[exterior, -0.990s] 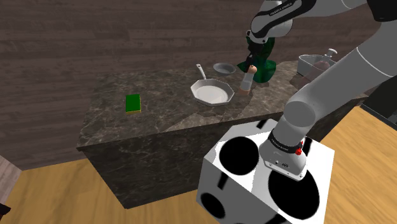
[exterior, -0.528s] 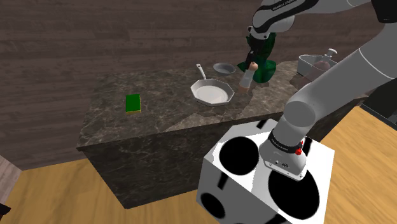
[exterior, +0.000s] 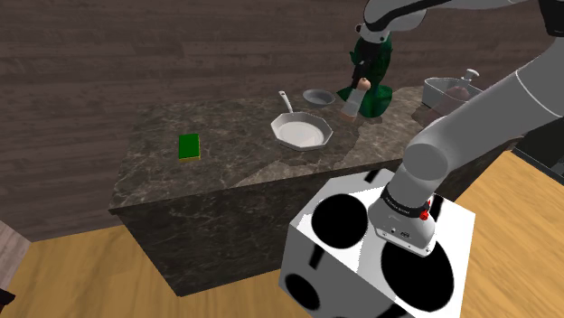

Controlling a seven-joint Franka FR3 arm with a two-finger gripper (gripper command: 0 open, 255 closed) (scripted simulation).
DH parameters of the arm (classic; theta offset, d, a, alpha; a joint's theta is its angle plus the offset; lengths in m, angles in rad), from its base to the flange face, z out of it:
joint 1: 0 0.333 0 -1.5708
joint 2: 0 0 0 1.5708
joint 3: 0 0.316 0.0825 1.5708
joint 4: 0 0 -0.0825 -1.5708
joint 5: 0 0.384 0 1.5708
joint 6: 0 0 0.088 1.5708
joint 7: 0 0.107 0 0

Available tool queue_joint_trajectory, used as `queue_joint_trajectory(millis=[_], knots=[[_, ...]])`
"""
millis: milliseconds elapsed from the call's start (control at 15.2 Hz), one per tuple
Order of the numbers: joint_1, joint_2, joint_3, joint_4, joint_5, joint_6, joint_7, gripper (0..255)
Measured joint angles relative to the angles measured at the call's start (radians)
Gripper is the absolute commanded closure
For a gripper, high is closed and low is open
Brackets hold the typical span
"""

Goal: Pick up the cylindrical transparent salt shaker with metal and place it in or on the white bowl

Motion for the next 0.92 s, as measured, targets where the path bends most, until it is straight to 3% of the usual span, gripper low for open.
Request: queue_joint_trajectory(millis=[660, 924], knots=[[0.004, -0.032, 0.027, 0.108, 0.007, -0.14, 0.007, 255], [0.033, 0.088, 0.004, 0.241, 0.053, -0.157, -0.02, 255]])
